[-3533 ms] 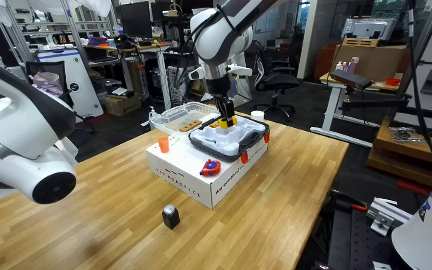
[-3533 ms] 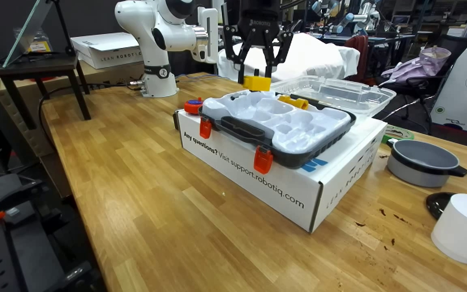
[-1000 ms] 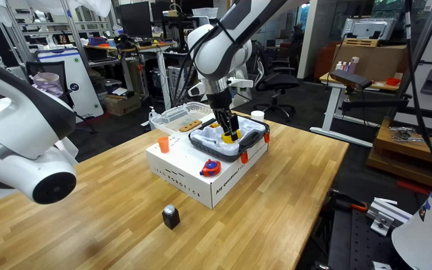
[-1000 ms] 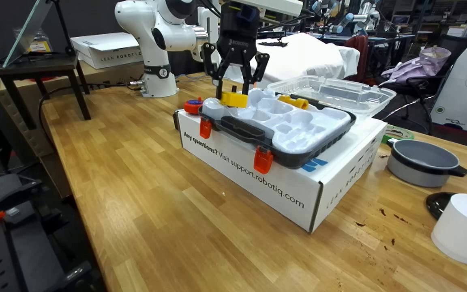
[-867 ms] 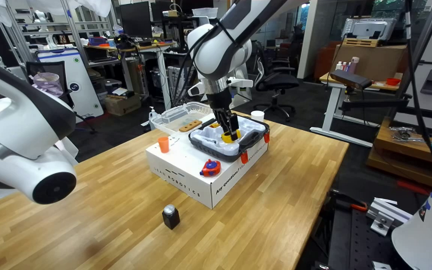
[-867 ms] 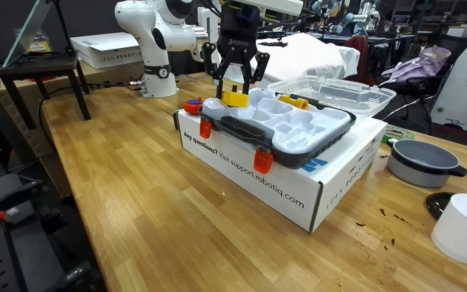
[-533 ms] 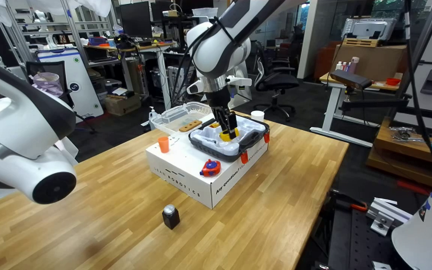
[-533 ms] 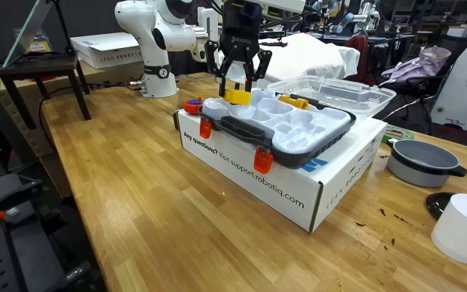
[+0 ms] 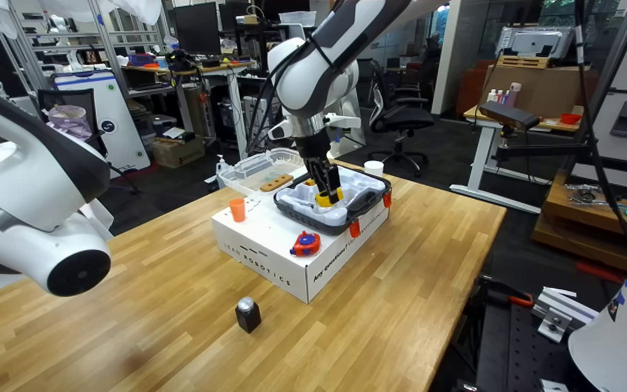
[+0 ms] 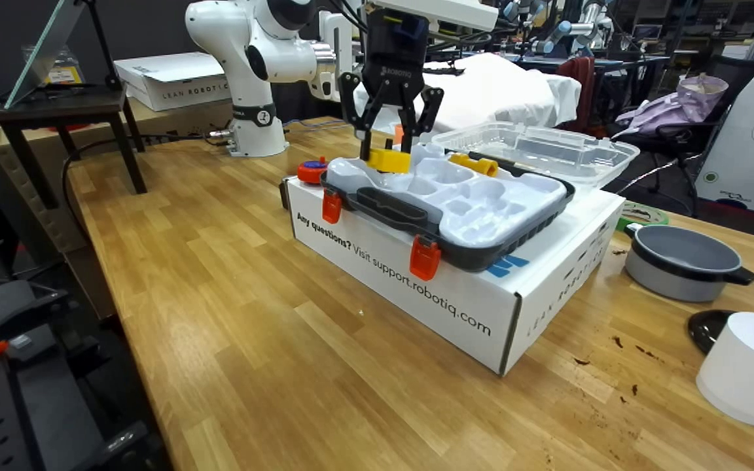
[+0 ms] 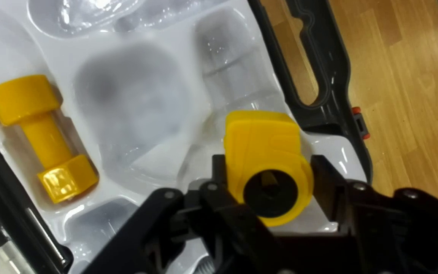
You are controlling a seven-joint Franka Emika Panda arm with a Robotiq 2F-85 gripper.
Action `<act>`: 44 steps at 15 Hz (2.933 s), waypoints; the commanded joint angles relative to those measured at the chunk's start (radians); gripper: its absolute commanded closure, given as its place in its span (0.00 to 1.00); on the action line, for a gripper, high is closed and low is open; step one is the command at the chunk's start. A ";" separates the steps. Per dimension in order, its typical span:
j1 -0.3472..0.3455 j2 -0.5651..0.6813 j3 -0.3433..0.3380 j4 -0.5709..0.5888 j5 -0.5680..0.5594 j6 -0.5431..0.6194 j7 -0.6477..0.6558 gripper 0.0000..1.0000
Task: Put the yellow object inside the black and white case on the table
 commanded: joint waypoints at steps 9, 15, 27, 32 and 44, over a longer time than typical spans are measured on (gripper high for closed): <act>-0.012 0.000 0.003 0.016 0.016 -0.013 -0.032 0.00; -0.018 -0.103 0.004 -0.074 0.029 0.012 -0.035 0.00; 0.003 -0.473 -0.053 -0.458 0.136 0.037 -0.005 0.00; 0.002 -0.578 -0.117 -0.553 0.180 0.018 0.025 0.00; 0.008 -0.621 -0.180 -0.607 0.156 -0.002 0.027 0.00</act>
